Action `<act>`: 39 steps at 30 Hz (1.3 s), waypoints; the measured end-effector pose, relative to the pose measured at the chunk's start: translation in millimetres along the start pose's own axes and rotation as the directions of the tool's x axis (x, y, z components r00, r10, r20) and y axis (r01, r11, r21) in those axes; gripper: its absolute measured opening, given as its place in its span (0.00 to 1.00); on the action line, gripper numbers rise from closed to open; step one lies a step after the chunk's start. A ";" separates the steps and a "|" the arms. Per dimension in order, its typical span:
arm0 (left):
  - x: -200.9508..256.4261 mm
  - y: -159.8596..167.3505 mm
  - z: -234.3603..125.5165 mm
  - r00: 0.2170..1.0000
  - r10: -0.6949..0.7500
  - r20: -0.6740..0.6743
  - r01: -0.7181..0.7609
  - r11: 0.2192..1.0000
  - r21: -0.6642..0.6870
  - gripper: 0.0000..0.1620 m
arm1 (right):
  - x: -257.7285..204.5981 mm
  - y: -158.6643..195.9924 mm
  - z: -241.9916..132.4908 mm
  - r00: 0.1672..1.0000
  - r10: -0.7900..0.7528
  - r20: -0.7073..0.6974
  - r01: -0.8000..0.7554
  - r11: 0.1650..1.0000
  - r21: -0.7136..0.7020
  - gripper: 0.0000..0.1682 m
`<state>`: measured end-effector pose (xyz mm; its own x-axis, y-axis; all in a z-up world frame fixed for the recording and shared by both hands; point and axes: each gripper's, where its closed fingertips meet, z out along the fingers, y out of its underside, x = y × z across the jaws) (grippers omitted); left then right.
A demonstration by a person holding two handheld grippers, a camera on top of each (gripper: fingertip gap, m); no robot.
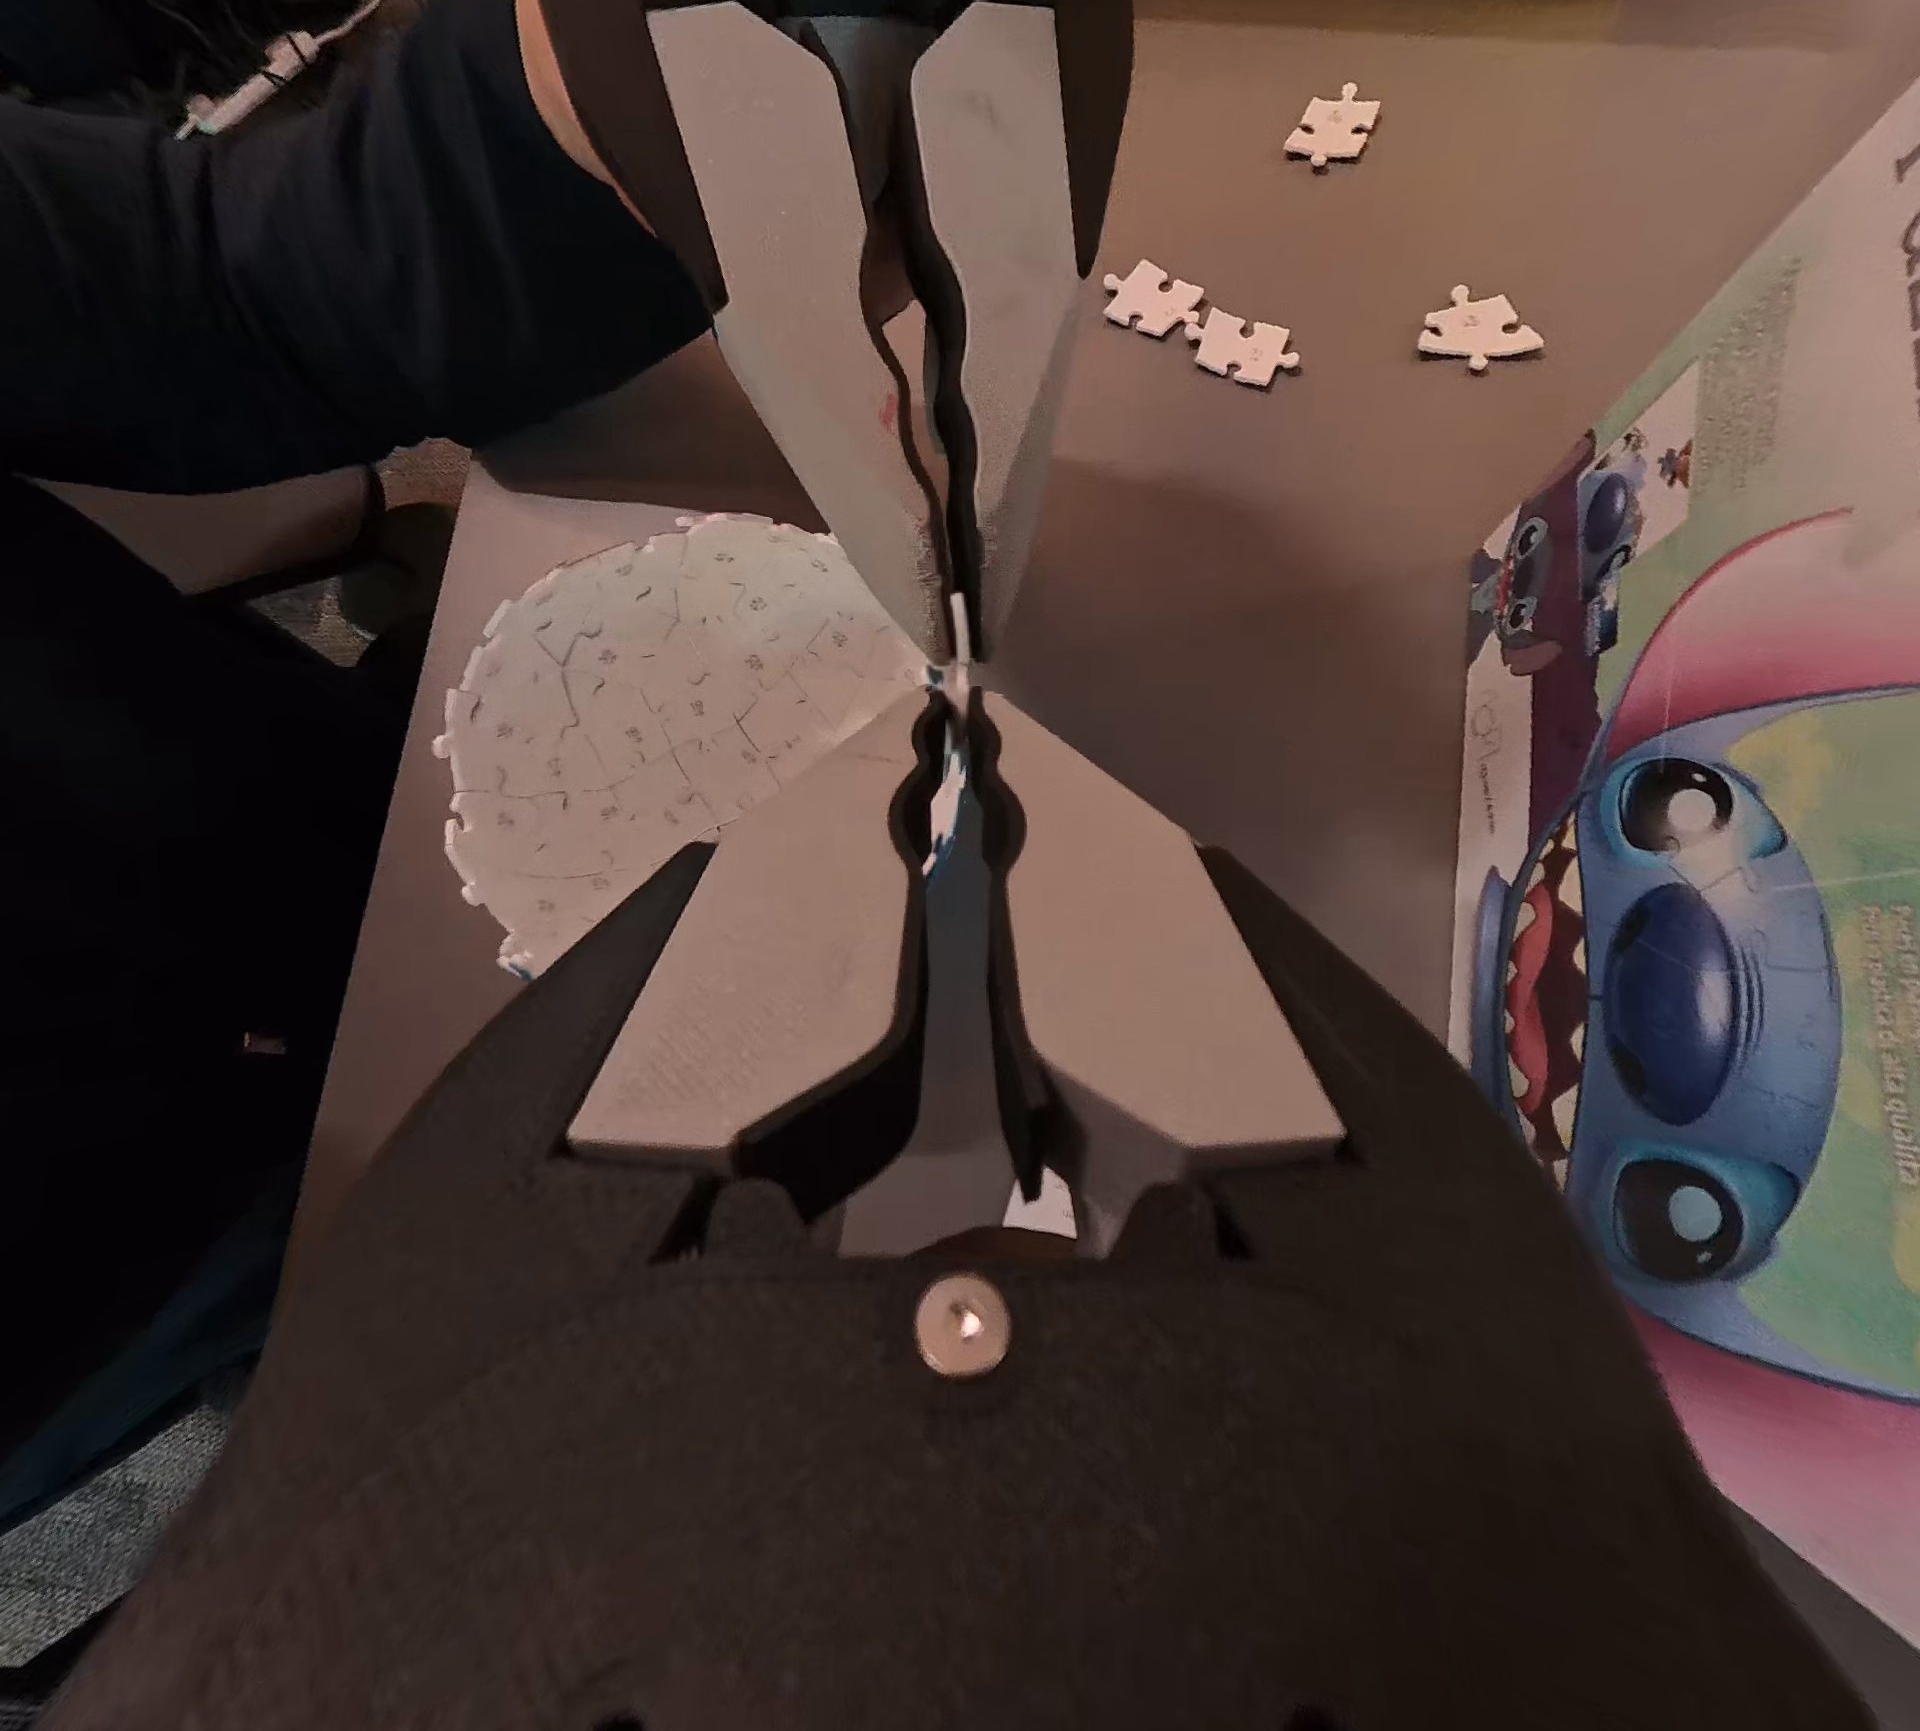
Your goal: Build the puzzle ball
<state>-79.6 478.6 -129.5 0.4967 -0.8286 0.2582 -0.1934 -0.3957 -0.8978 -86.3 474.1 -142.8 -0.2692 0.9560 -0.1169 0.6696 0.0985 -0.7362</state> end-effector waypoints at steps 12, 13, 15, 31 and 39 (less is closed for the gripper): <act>-11.1 -5.4 -6.7 0.997 -0.052 0.049 0.048 0.996 0.073 0.00 | 10.3 -6.4 -17.1 0.998 0.055 0.003 -0.055 0.994 0.092 0.06; -11.4 -6.4 -7.0 0.997 -0.044 0.058 0.039 0.996 0.079 0.00 | 9.1 -5.7 -13.7 0.999 0.048 0.003 -0.048 0.995 0.084 0.07; -8.2 -7.8 -7.1 0.998 -0.030 0.053 0.026 0.996 0.086 0.00 | 8.2 -5.3 -7.5 0.999 0.033 -0.006 -0.033 0.997 0.077 0.07; -2.6 23.4 -20.9 0.999 -0.006 0.045 0.010 0.996 -0.094 0.11 | 0.3 1.9 5.3 0.982 -0.151 -0.117 0.154 0.988 0.017 0.00; -3.5 41.3 -13.0 0.994 0.056 0.098 -0.033 0.975 -0.219 0.11 | -8.9 4.4 12.8 0.958 -0.245 -0.146 0.252 0.967 0.029 0.00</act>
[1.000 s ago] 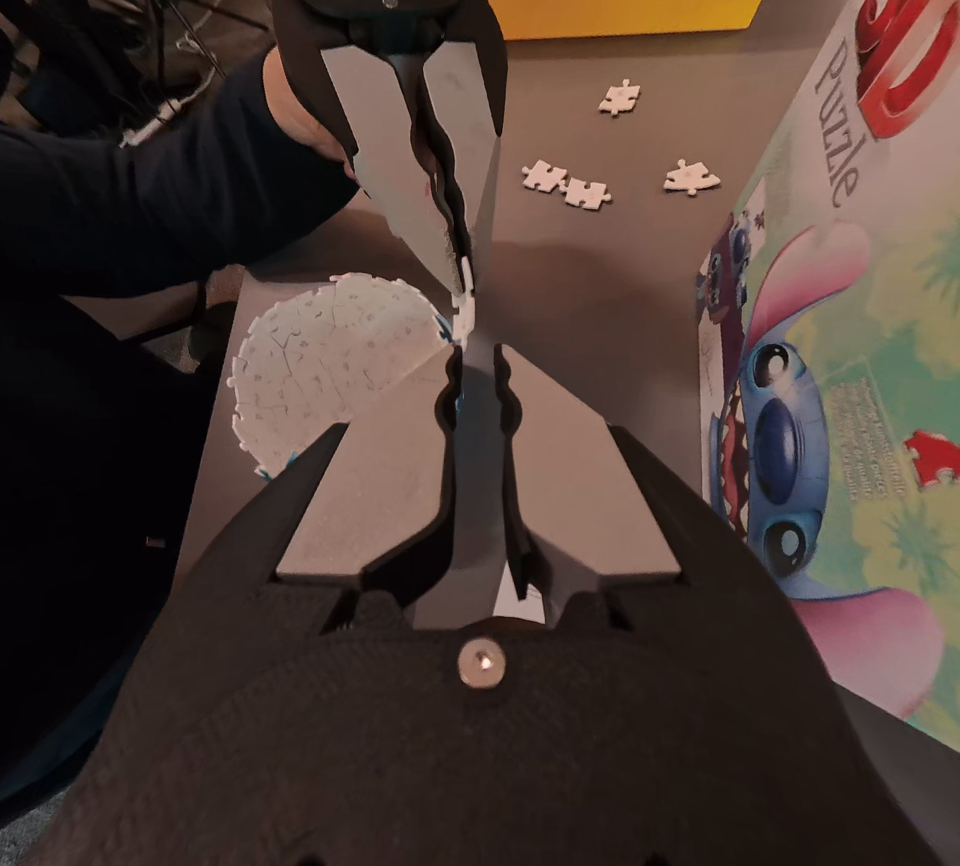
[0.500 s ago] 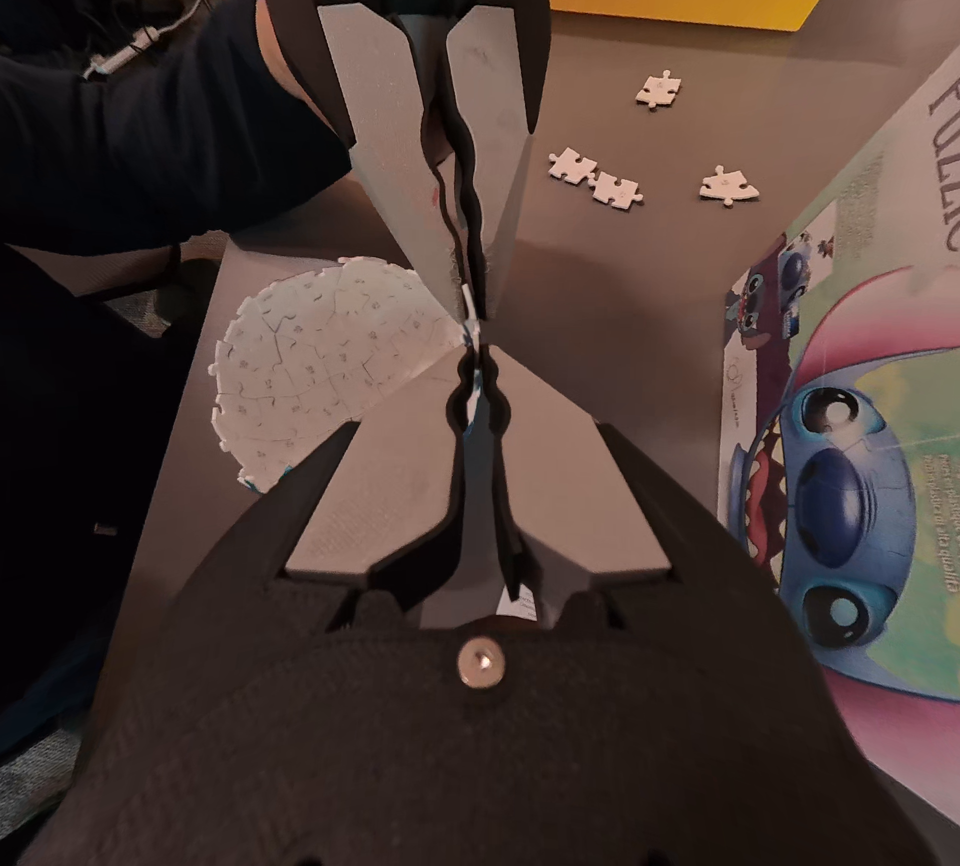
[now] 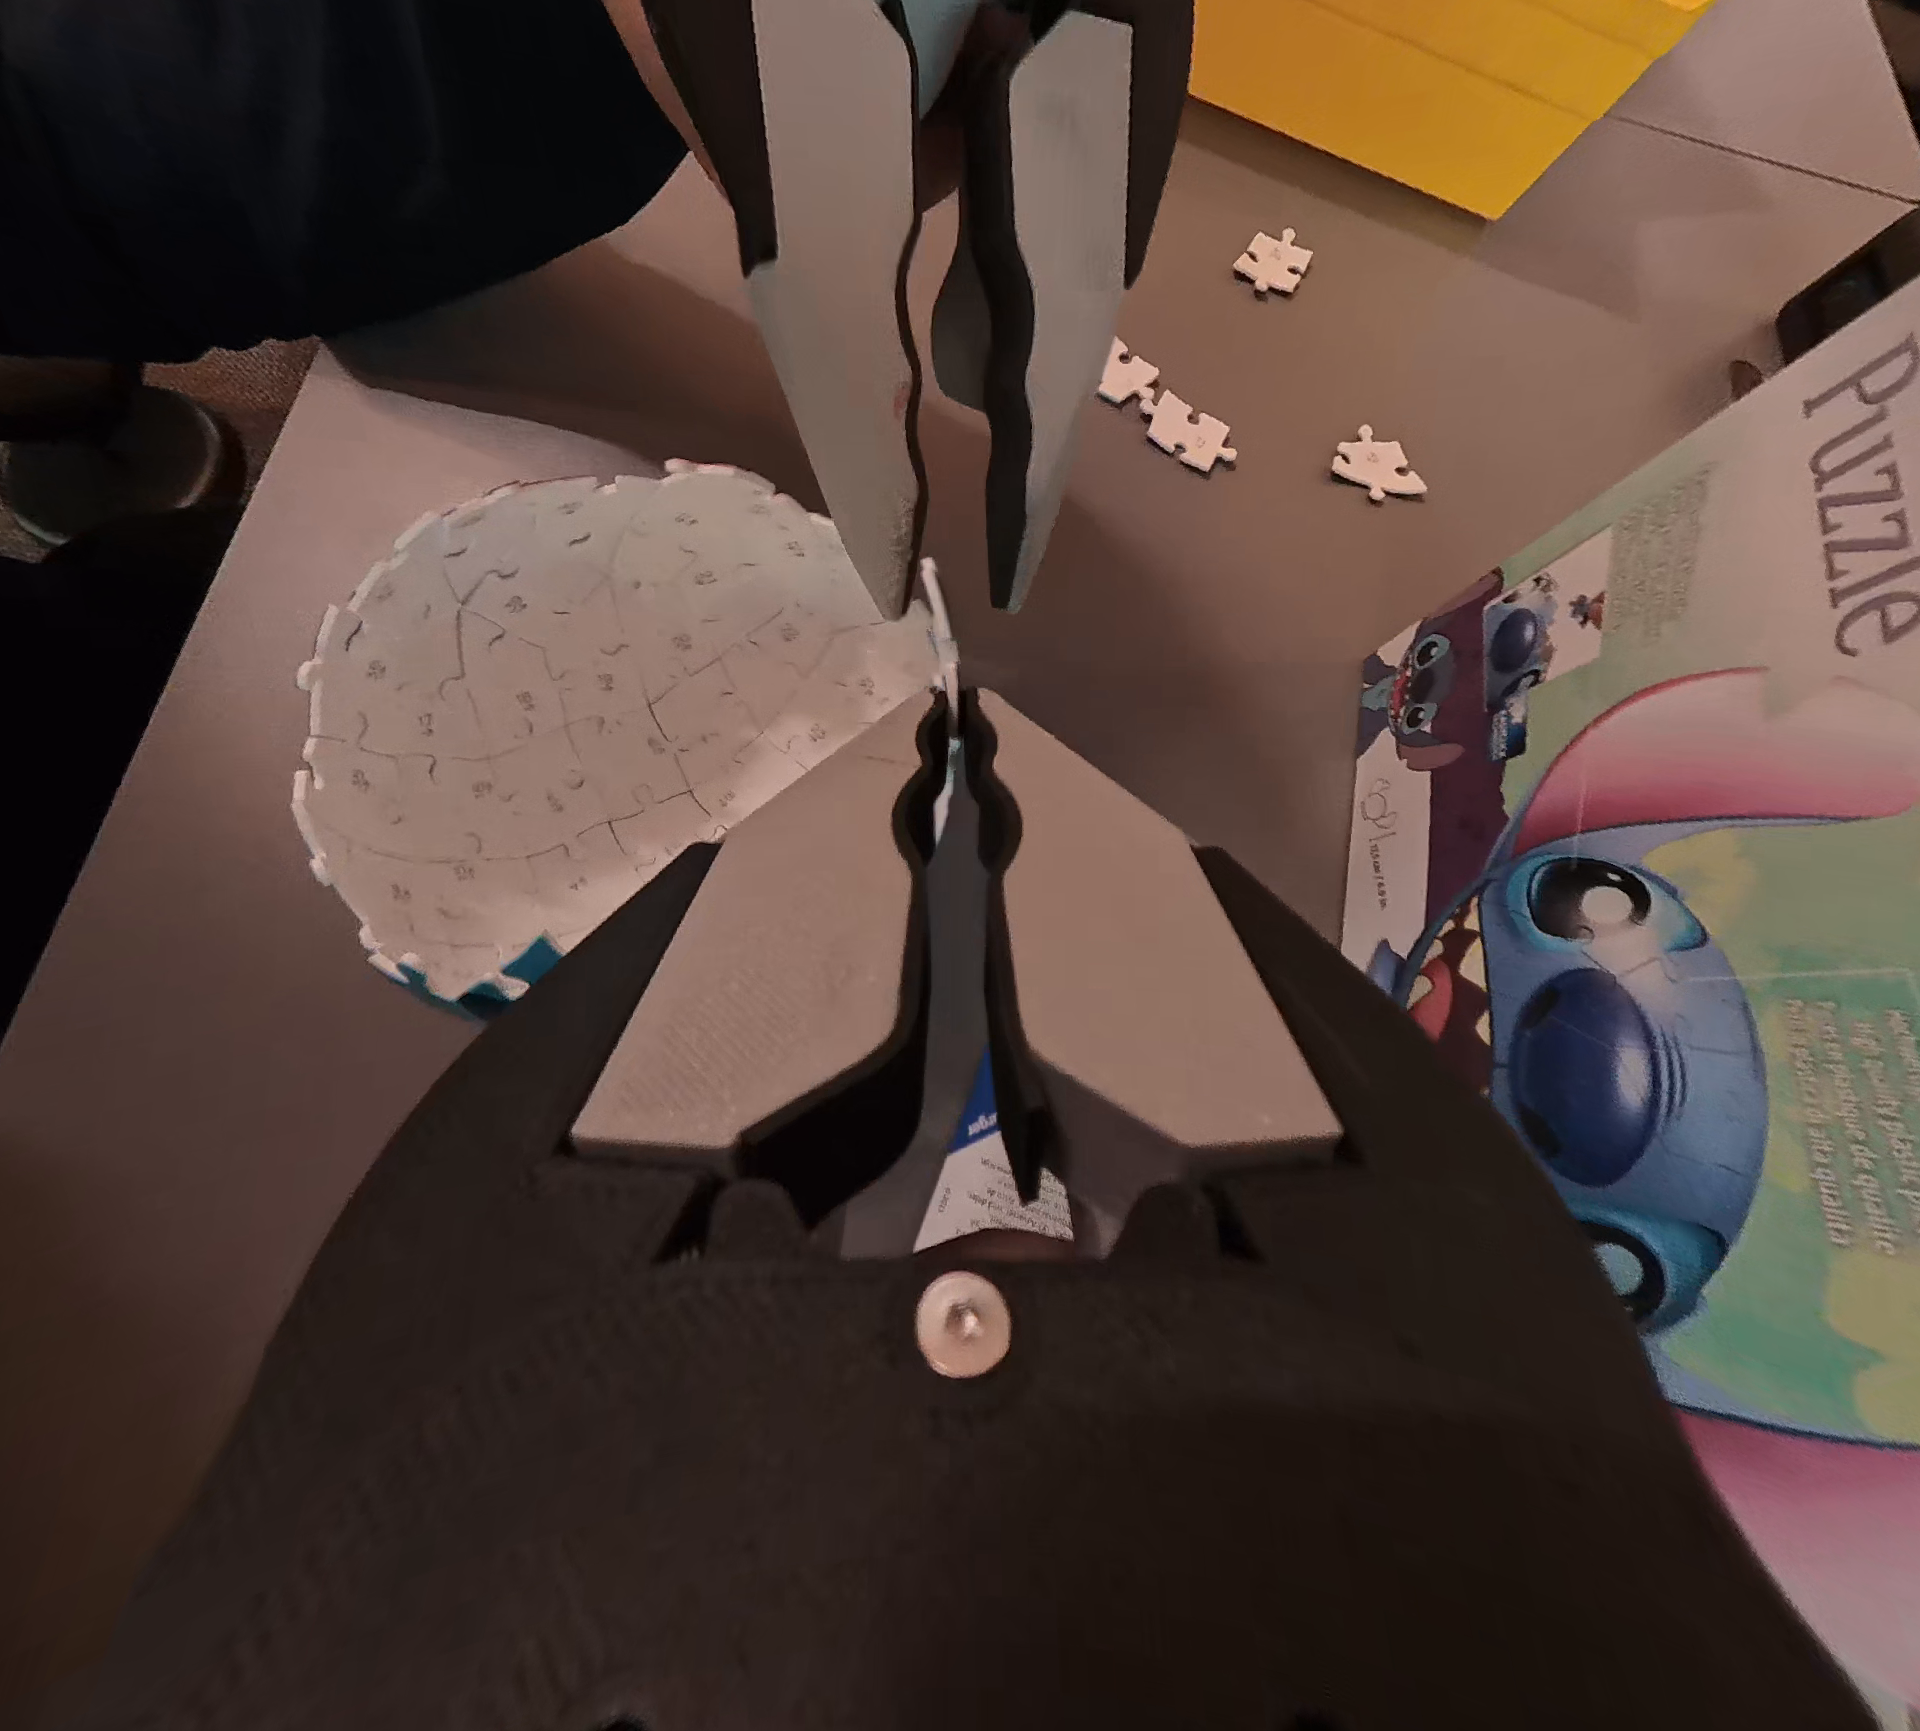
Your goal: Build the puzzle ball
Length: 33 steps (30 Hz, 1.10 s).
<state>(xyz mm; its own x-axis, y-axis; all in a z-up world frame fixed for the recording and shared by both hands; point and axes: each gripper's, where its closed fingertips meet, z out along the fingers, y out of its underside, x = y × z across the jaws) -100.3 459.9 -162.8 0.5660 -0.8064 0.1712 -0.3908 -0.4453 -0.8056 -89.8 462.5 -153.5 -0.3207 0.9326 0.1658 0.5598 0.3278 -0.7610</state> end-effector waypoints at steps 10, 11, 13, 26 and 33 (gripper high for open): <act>-0.1 11.4 11.8 0.999 0.025 0.032 -0.022 0.996 -0.085 0.08 | -1.8 4.6 8.0 1.000 -0.024 -0.018 0.024 1.000 0.001 0.00; 1.0 11.8 12.6 0.999 0.029 0.028 -0.026 0.996 -0.088 0.07 | -2.2 5.2 8.9 1.000 -0.025 -0.015 0.025 1.000 0.000 0.00; 1.0 13.2 14.1 0.999 0.037 0.033 -0.034 0.995 -0.098 0.05 | -3.3 5.8 10.7 1.000 -0.024 -0.008 0.024 1.000 0.003 0.00; 0.2 13.6 17.0 0.997 0.063 0.043 -0.058 0.993 -0.103 0.04 | -1.7 8.4 12.9 0.997 -0.076 -0.015 0.077 0.997 0.009 0.00; 0.8 11.7 17.8 0.997 0.061 0.039 -0.058 0.994 -0.093 0.06 | -0.8 9.2 13.0 0.995 -0.098 -0.011 0.099 0.995 0.025 0.00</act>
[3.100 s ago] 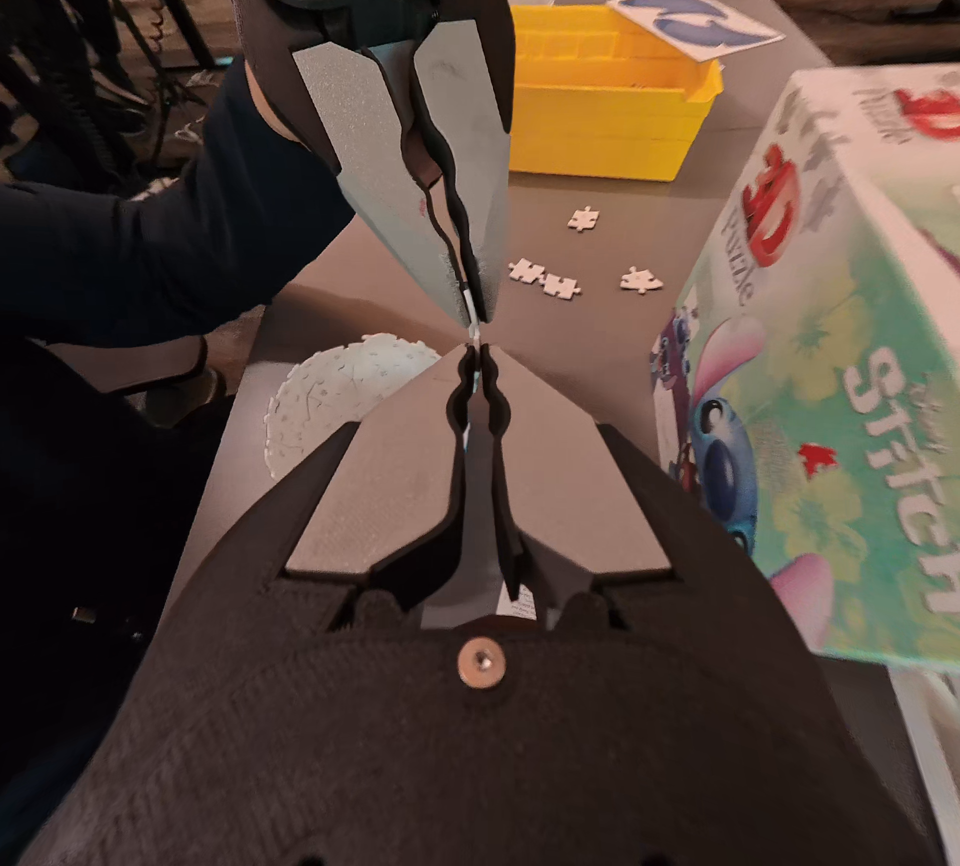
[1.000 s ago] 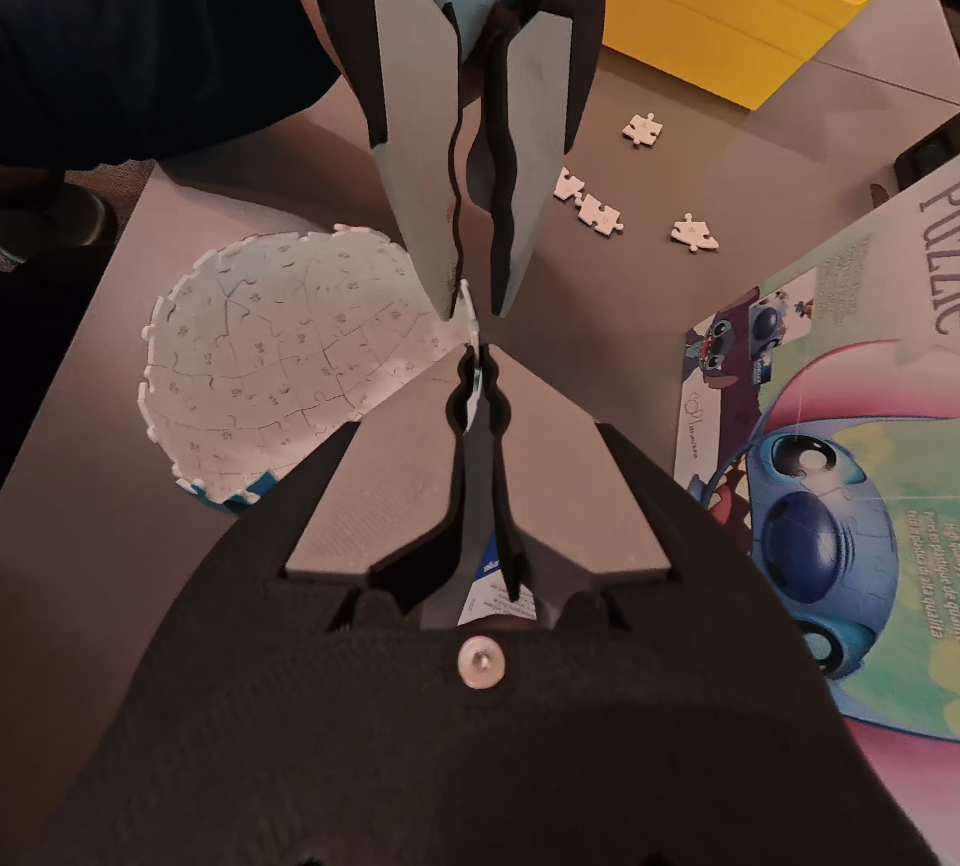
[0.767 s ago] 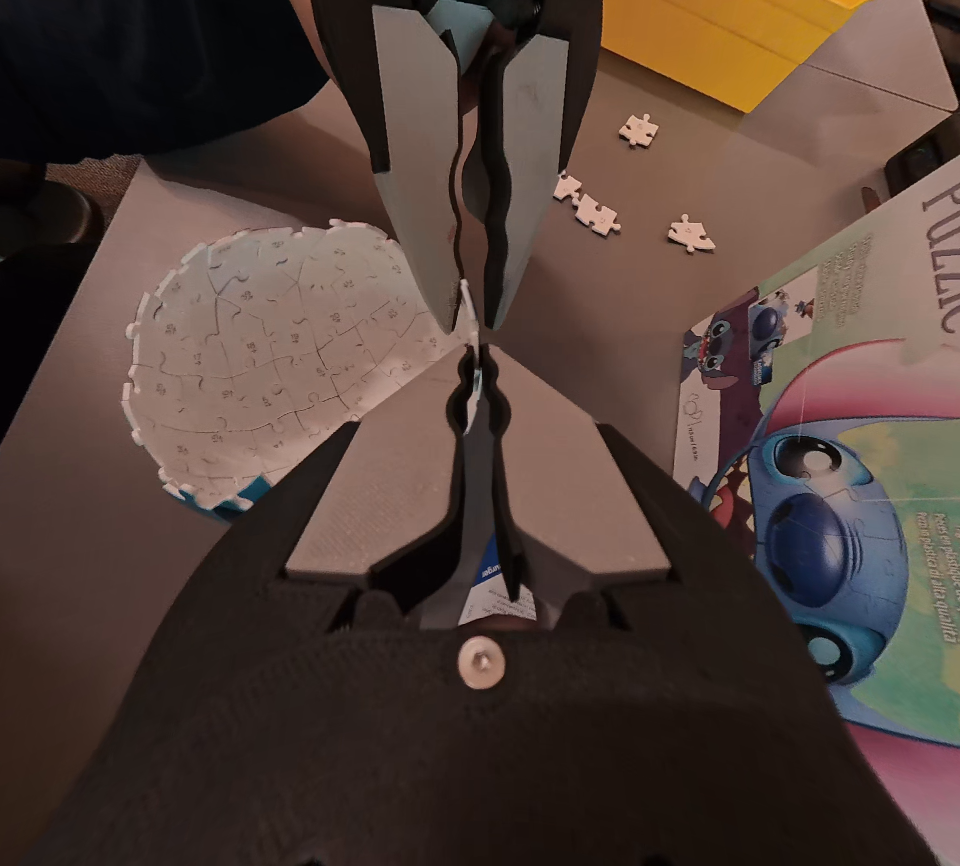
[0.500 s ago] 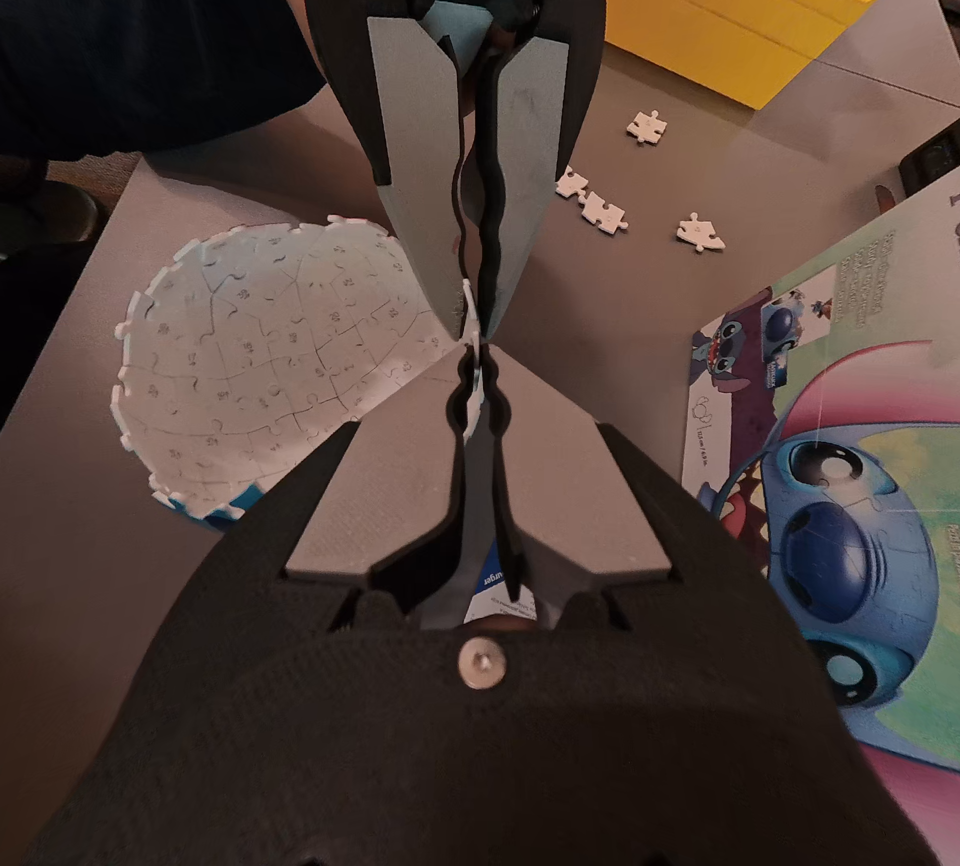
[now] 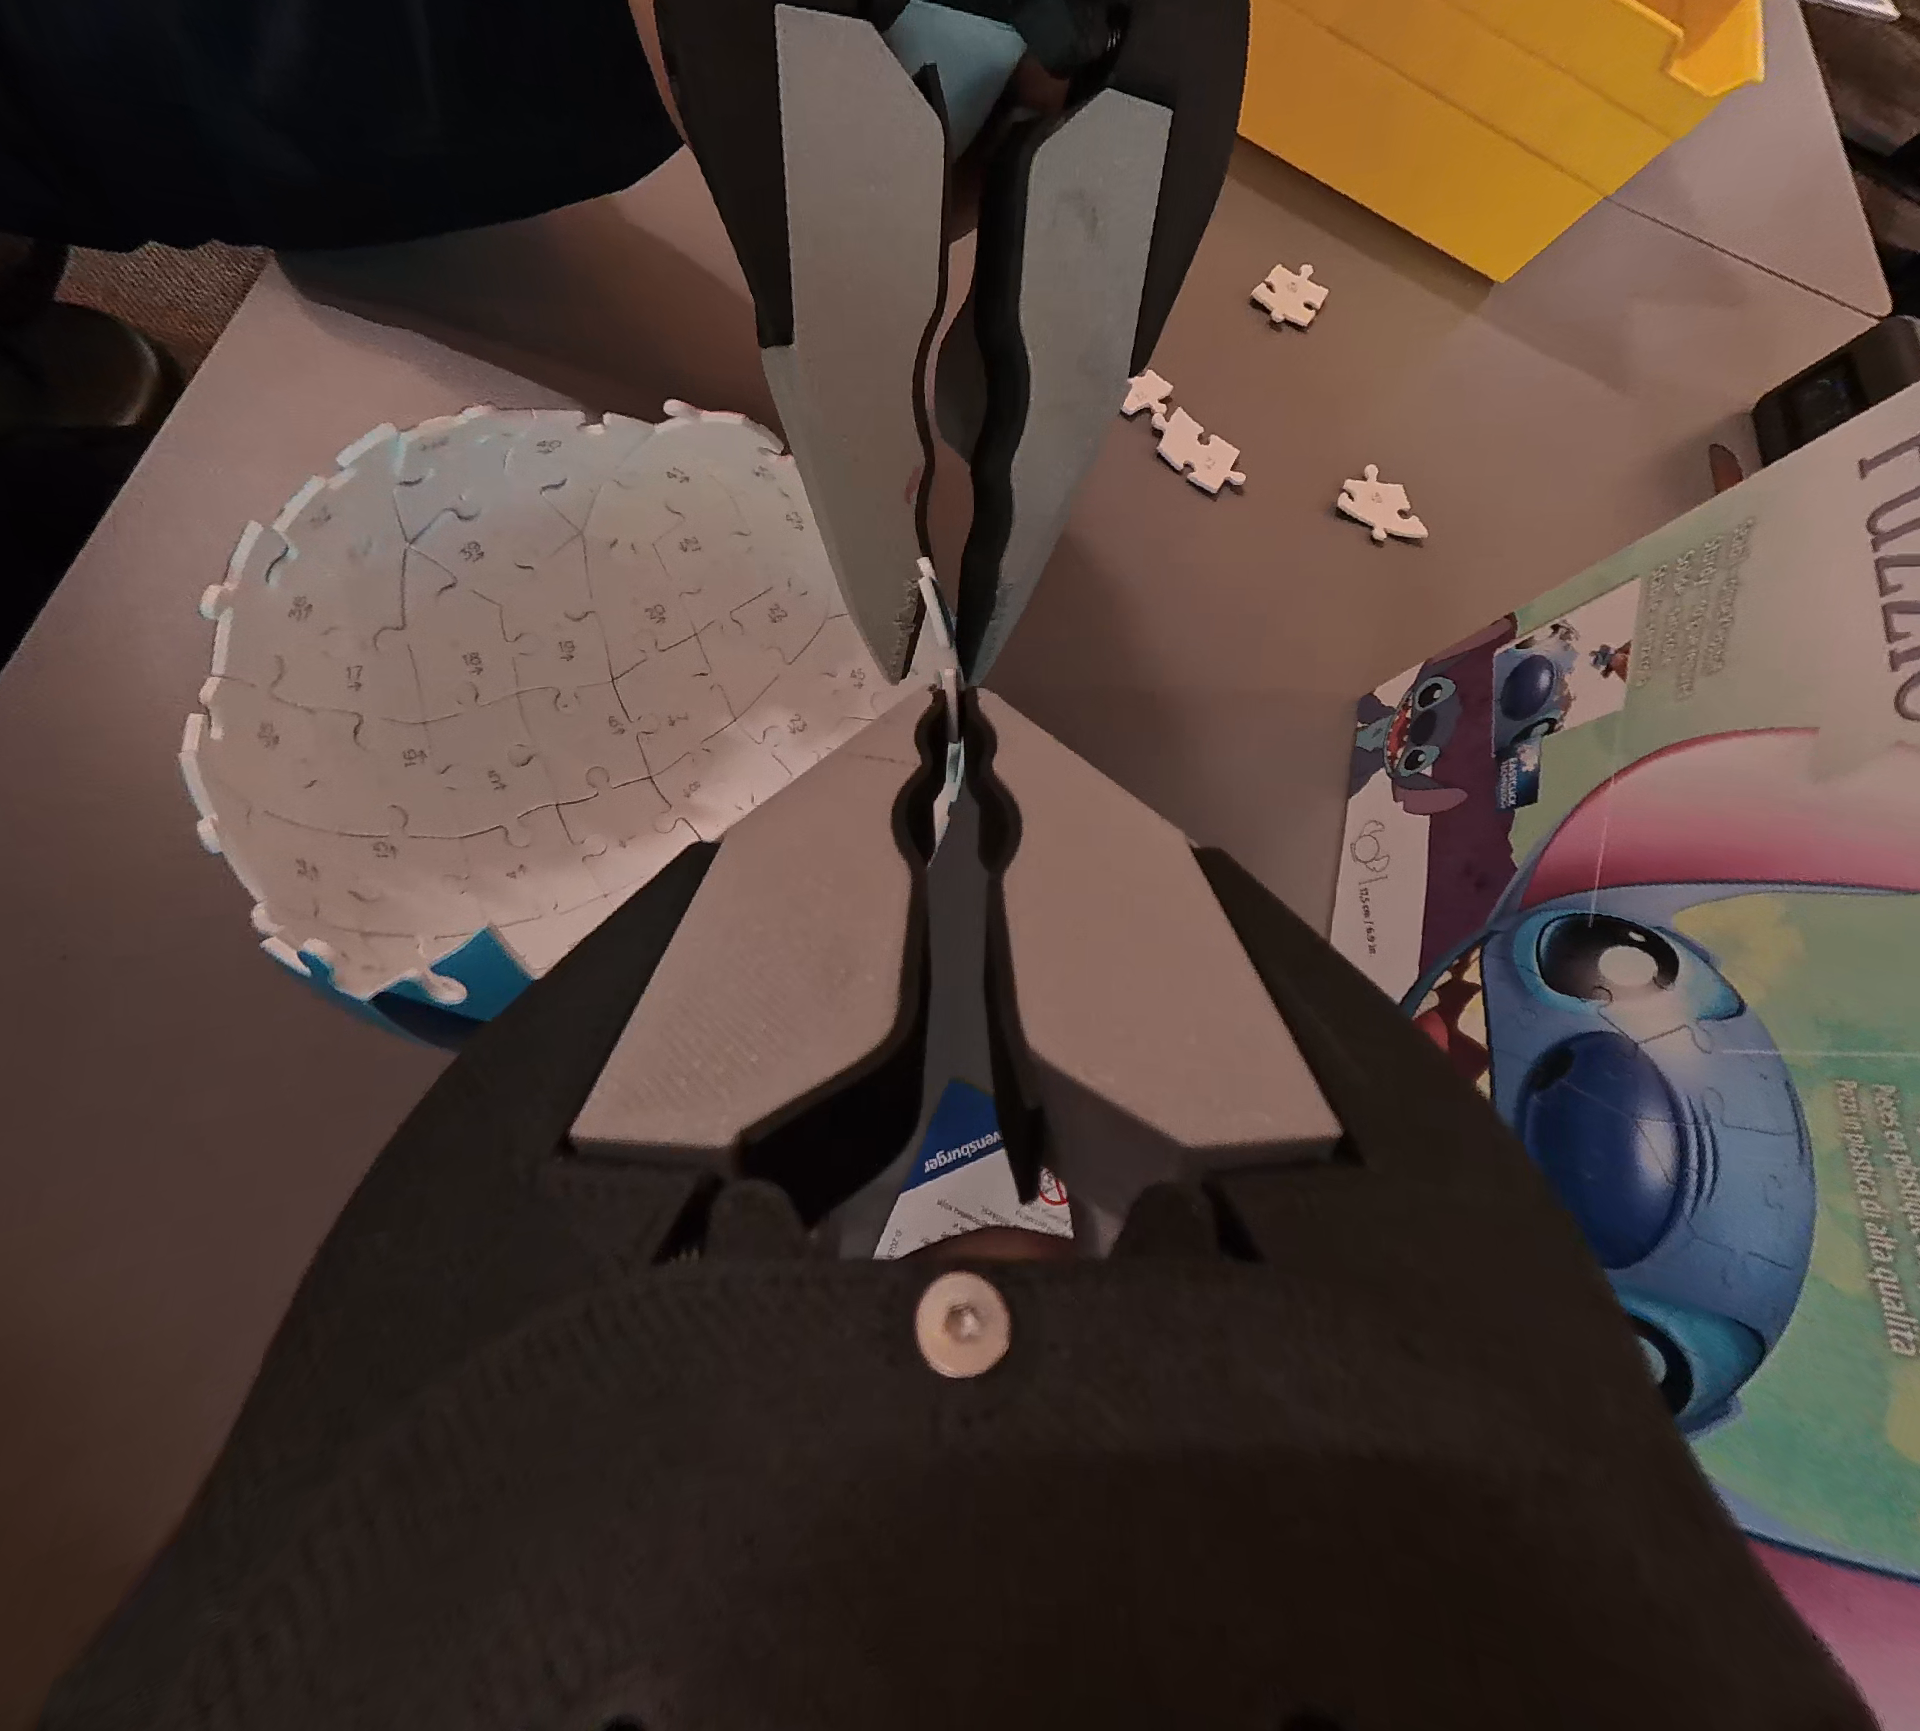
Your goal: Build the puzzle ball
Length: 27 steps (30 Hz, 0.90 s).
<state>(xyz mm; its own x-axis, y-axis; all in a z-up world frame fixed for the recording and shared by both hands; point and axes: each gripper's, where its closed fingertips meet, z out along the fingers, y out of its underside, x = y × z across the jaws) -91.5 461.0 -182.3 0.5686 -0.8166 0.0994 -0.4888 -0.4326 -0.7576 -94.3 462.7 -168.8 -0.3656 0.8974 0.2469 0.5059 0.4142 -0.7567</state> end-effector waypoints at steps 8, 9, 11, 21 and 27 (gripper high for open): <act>-0.1 -1.7 -1.3 1.000 0.009 0.009 -0.009 1.000 0.007 0.06 | 1.7 1.9 -0.2 1.000 -0.012 -0.018 0.011 0.999 -0.034 0.00; -0.1 -1.8 -1.4 1.000 0.013 0.012 -0.013 1.000 0.006 0.06 | 1.7 1.9 -0.3 1.000 -0.008 -0.018 0.007 0.999 -0.038 0.00; -0.2 -2.8 -2.1 1.000 0.017 0.017 -0.017 1.000 0.009 0.06 | 1.7 1.8 -0.6 1.000 0.000 -0.018 -0.001 0.999 -0.048 0.00; -1.5 -3.5 -21.2 1.000 -0.012 -0.005 0.012 0.999 0.052 0.10 | 2.3 3.0 -0.1 0.999 -0.003 -0.033 0.001 0.997 -0.081 0.00; -5.5 9.2 -16.5 0.998 -0.066 0.012 0.067 0.998 -0.022 0.10 | 2.2 2.4 -0.3 1.000 0.006 -0.029 -0.008 0.997 -0.077 0.00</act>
